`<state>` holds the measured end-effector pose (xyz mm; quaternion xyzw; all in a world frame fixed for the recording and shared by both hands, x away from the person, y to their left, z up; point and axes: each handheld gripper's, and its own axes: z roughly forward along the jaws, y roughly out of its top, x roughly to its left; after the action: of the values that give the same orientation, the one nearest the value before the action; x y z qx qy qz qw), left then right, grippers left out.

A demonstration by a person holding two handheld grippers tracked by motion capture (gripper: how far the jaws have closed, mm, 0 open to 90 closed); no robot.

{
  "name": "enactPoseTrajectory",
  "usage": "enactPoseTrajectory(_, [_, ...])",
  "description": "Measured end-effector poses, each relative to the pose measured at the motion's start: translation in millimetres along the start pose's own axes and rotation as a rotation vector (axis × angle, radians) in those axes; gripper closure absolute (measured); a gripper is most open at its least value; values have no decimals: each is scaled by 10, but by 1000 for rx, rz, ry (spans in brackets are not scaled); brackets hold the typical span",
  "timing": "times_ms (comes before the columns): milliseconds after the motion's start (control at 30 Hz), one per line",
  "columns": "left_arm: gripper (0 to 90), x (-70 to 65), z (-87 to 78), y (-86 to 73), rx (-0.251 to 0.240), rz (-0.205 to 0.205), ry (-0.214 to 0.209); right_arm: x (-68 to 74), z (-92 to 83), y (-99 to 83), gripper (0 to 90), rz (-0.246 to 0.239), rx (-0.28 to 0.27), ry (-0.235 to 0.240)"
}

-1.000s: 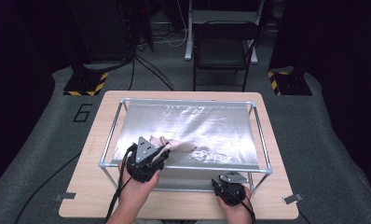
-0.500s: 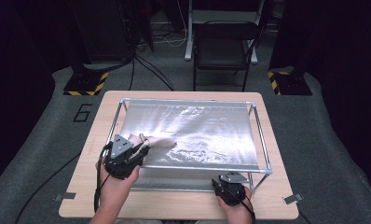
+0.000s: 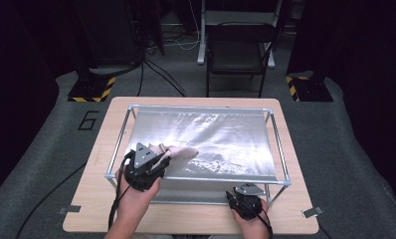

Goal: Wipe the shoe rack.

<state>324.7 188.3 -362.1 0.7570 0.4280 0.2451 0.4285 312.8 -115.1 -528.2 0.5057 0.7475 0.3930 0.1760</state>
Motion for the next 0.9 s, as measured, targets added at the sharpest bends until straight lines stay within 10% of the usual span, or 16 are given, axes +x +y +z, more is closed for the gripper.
enactPoseTrajectory(900, [747, -571, 303, 202, 21, 83, -104, 5, 0, 0, 648, 2, -1, 0])
